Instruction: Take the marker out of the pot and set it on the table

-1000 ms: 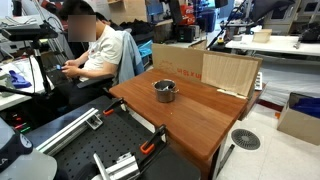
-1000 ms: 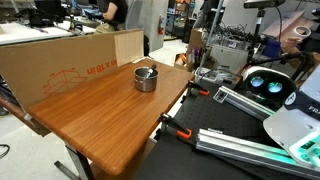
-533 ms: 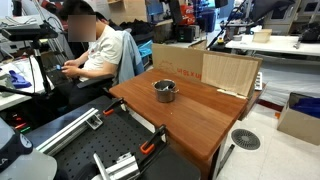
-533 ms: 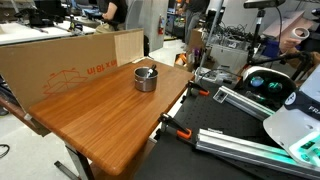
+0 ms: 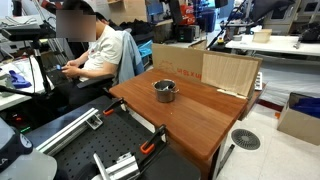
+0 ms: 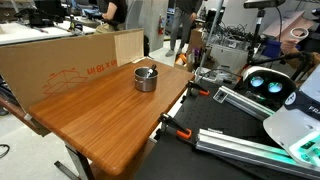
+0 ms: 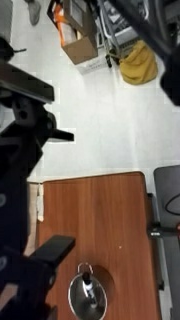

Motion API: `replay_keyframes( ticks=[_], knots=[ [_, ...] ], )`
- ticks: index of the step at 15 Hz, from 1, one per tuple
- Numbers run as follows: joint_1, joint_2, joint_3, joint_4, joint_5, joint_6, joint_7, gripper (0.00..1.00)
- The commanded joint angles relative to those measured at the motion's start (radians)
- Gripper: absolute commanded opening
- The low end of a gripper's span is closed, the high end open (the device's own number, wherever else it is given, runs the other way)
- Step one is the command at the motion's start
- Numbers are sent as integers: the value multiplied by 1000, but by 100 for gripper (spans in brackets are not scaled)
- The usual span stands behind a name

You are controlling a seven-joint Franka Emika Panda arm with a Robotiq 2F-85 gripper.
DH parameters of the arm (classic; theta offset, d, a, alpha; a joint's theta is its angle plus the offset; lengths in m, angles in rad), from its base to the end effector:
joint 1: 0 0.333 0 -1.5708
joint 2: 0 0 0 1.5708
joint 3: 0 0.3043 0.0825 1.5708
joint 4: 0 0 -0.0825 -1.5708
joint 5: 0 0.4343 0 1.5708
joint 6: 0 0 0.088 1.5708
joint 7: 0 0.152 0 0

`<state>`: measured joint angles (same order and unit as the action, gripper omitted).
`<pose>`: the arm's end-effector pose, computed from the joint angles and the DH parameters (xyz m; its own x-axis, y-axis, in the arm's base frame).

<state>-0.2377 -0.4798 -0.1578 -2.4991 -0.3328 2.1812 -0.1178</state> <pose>0.4294 -0.2011 0.3906 0.9902 -0.0816 0.1138 -0.1070 -0.9650 0.2393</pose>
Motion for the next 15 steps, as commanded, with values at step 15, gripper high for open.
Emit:
replay_keyframes(
  ticks=[15],
  knots=[
    [81,122,35,-8,431,-102,356,100]
  ],
)
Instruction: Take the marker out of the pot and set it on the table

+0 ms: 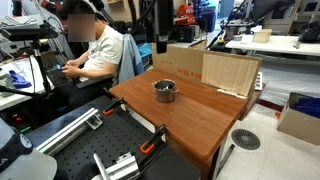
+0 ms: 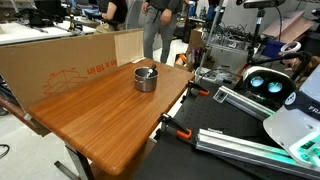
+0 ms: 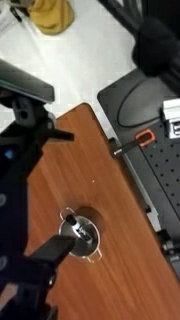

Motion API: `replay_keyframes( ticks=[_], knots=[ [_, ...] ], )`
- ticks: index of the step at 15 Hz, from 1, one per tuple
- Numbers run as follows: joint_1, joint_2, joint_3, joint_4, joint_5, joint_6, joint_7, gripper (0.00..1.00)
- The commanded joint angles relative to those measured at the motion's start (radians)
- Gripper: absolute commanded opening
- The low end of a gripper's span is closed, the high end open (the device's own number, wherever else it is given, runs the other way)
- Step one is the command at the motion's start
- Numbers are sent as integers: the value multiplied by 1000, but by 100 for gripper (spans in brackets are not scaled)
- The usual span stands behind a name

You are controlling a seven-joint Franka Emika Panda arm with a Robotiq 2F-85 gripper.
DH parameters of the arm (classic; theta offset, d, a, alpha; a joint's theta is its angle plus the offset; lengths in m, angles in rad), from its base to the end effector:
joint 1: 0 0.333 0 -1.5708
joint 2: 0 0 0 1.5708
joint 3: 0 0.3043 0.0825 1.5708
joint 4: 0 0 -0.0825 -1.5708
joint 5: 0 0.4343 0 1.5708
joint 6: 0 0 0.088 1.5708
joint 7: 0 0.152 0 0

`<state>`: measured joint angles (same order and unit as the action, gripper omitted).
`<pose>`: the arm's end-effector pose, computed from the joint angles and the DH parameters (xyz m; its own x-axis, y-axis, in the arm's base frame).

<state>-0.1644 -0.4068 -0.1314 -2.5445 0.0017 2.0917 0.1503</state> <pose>0.4290 -0.1251 0.3242 0.9059 -0.4197 -0.0565 -0.4222 -0.9054 -0.0453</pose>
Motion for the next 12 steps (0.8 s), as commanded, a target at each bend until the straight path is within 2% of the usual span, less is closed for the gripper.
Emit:
replay_keyframes(
  ticks=[1,7,8,12],
  knots=[
    [10,65,15,41,132,6,126,100],
    [13,143,35,63,319,189,299,100],
    [10,120,32,54,270,142,243,100],
    [10,139,33,59,294,172,286,100]
  ],
)
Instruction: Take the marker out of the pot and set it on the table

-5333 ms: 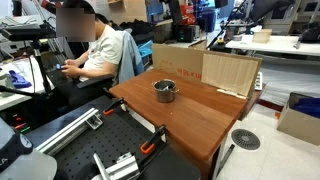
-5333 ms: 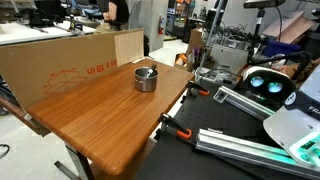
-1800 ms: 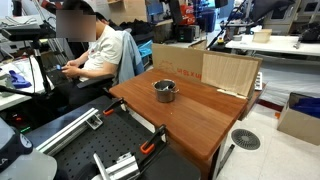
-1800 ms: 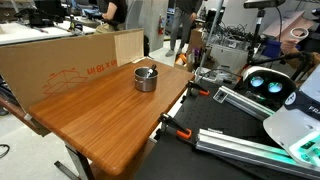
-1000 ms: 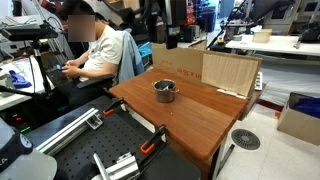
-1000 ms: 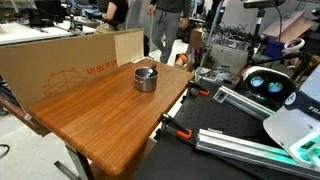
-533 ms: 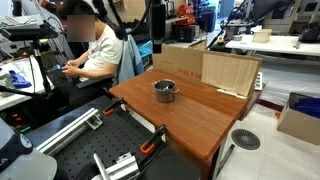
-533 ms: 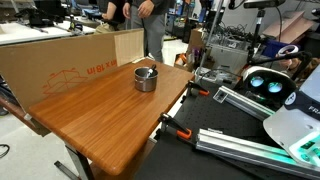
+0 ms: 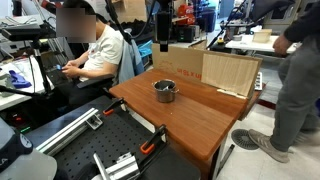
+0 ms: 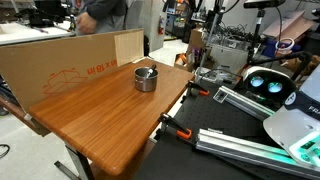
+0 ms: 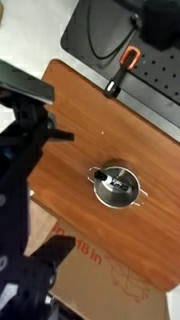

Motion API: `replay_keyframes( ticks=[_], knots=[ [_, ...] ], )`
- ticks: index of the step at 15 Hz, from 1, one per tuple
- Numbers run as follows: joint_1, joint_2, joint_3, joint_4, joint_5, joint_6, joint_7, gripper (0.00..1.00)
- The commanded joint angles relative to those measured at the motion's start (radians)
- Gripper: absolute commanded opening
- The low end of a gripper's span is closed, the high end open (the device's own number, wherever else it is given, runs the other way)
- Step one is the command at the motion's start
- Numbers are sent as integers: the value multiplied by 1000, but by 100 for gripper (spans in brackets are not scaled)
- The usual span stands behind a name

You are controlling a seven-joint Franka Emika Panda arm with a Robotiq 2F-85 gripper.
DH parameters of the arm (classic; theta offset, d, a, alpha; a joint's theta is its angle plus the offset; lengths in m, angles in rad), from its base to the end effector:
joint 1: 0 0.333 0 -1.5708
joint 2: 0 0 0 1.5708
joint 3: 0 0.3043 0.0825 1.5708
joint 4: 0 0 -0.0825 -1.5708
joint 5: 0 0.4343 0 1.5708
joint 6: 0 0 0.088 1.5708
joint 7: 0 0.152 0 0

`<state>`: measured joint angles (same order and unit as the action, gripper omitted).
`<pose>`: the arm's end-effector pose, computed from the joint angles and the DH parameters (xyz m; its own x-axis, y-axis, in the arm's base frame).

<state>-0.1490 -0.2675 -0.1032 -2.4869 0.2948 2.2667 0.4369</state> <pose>0.4811 -0.1033 0.3059 0.6499 -0.7544 -0.0918 -0.7496 -0.6164 -0.2411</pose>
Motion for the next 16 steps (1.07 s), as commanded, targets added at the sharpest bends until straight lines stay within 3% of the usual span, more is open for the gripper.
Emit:
replay_keyframes(
  ticks=[1,5,10,16],
  knots=[
    [-6,0,5,2,4,-2,0,100],
    [-6,0,5,2,5,-2,3,100],
    [0,43,40,-35,52,45,191,100],
    [28,133,92,-87,142,323,415,100]
  ],
)
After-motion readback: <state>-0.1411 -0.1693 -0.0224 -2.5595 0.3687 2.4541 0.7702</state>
